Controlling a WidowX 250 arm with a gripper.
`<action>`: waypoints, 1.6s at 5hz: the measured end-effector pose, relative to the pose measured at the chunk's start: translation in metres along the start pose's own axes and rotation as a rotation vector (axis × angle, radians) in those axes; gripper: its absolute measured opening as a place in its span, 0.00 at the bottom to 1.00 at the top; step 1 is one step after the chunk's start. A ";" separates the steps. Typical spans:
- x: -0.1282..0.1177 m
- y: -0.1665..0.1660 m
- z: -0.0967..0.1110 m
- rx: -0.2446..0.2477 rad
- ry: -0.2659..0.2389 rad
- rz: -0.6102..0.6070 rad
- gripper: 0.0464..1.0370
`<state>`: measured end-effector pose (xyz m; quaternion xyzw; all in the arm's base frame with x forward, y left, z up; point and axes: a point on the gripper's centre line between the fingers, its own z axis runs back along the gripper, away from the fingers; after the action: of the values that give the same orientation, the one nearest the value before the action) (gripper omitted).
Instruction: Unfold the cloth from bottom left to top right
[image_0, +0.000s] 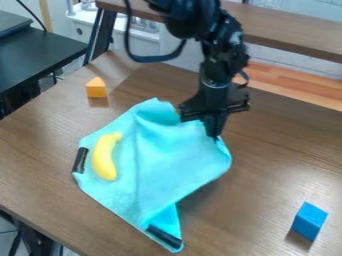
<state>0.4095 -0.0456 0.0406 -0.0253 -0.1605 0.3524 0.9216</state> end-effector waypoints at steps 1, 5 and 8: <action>-0.001 -0.025 -0.017 0.009 -0.002 0.006 0.00; -0.005 -0.103 -0.013 -0.115 0.003 0.019 0.00; -0.007 -0.109 -0.006 -0.133 0.043 0.004 0.39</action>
<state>0.4764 -0.1318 0.0507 -0.0945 -0.1637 0.3419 0.9205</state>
